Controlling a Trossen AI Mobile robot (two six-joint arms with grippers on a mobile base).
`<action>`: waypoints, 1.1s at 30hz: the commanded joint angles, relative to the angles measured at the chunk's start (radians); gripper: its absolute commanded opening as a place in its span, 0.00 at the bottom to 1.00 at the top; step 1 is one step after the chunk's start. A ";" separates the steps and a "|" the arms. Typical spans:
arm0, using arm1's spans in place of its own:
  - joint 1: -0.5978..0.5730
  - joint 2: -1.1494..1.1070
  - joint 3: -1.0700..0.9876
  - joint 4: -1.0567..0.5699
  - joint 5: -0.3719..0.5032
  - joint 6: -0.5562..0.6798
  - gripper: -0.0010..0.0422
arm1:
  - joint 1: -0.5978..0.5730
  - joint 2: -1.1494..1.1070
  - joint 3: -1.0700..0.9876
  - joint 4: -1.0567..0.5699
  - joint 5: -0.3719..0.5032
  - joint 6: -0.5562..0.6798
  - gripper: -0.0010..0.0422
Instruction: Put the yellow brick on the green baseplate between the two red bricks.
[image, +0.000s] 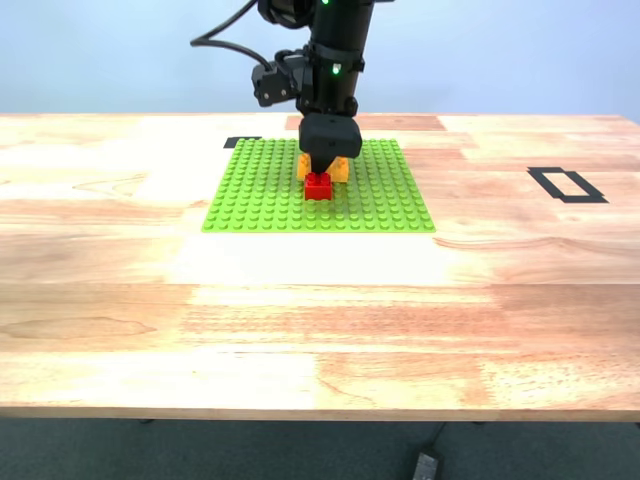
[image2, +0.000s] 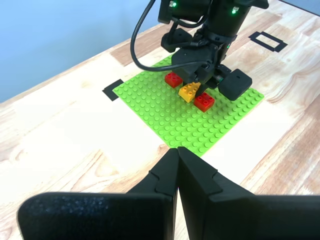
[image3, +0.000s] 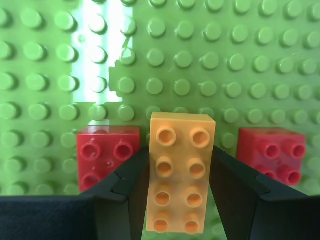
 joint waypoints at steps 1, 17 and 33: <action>0.000 0.000 0.000 0.001 0.000 0.001 0.02 | -0.002 -0.003 -0.004 0.014 -0.002 0.001 0.03; 0.000 0.000 0.000 0.001 0.000 0.001 0.02 | 0.000 -0.011 -0.048 0.068 -0.019 0.002 0.04; 0.000 0.000 0.000 0.001 0.000 0.001 0.02 | 0.006 -0.010 -0.048 0.072 -0.043 0.015 0.24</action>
